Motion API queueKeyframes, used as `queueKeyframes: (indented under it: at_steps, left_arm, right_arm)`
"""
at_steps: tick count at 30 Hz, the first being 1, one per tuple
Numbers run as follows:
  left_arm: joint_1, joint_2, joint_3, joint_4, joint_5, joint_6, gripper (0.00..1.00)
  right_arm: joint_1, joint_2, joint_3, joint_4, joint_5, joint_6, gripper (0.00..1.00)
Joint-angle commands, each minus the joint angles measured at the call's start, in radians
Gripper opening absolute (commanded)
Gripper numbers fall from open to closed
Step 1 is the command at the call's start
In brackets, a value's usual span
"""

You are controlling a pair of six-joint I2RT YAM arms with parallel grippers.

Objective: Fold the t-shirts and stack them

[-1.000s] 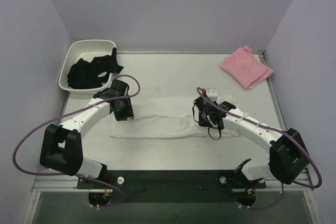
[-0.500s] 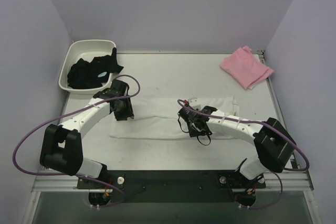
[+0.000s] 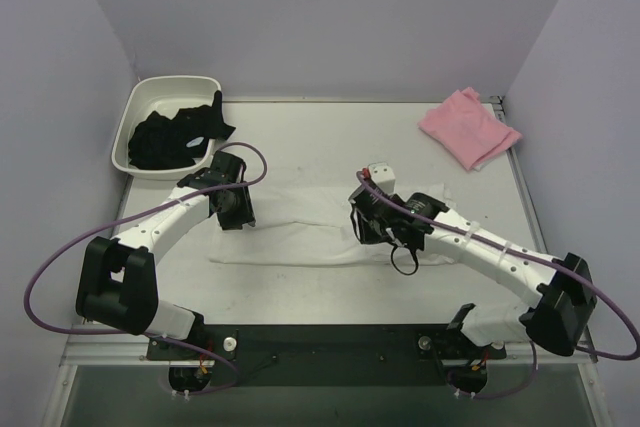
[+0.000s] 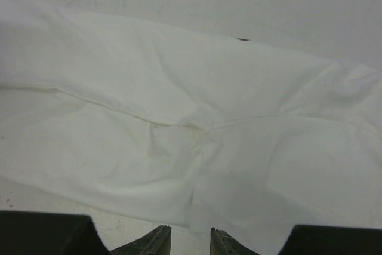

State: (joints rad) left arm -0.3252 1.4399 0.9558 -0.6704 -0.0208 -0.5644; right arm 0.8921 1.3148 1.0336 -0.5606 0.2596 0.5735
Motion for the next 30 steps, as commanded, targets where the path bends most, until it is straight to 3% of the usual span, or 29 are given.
queueKeyframes:
  at_steps: [1, 6, 12, 21, 30]
  left_arm:
    - [0.003, -0.036, 0.008, 0.025, 0.01, 0.006, 0.46]
    - [0.002, -0.049, 0.001, 0.026, 0.009, 0.008, 0.46]
    - [0.003, -0.049, -0.002, 0.029, 0.015, 0.008, 0.46]
    - [0.002, -0.041, 0.001, 0.035, 0.019, 0.008, 0.46]
    - [0.002, -0.049, 0.0, 0.041, 0.021, 0.005, 0.46]
  right_arm:
    - [-0.138, -0.009, 0.005, -0.058, 0.098, -0.034, 0.34]
    - [-0.297, 0.037, -0.089, -0.004, 0.179, -0.041, 0.34]
    - [-0.407, 0.058, -0.171, 0.067, 0.121, -0.043, 0.34]
    - [-0.341, 0.04, -0.24, 0.068, 0.03, 0.019, 0.34]
    - [-0.147, -0.015, -0.277, 0.01, -0.016, 0.143, 0.34]
